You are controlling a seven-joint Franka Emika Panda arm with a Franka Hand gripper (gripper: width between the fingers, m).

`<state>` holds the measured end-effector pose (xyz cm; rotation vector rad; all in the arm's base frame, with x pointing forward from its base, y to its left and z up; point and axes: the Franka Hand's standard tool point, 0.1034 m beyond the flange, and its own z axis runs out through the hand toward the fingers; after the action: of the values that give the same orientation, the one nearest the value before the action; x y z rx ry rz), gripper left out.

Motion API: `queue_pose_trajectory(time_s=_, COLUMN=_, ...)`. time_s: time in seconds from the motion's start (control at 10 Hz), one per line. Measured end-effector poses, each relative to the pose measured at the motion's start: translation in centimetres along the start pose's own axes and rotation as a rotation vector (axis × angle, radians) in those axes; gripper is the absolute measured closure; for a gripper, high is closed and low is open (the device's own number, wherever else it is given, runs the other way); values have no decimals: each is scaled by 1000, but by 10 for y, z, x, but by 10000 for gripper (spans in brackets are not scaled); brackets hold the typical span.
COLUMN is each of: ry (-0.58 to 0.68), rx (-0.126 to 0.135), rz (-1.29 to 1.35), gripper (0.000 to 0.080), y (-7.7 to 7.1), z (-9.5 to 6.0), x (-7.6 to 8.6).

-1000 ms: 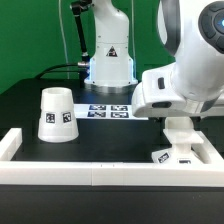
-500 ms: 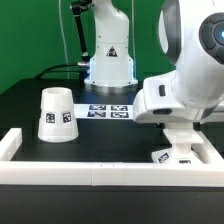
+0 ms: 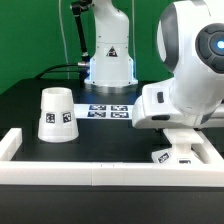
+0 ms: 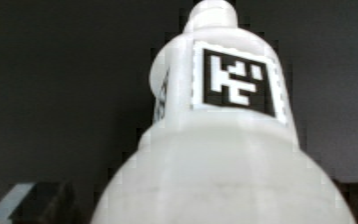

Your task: Assemble lamp

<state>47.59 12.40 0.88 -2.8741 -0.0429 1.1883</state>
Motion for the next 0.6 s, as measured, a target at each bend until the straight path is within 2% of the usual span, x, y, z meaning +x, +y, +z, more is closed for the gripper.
queue_pose_trajectory(time_s=0.1, ry=6, rx=0, rz=0, gripper=127, y=0, z=0, x=1)
queue_pose_trajectory(time_s=0.2, ry=6, rx=0, rz=0, gripper=223, y=0, z=0, x=1)
queue_pose_trajectory(time_s=0.5, ry=9, rx=3, rz=-22, gripper=223, y=4, z=-2, x=2)
queue_pose_trajectory(time_s=0.6, ry=20, rx=7, rz=-58, gripper=223, y=9, z=-9, x=1)
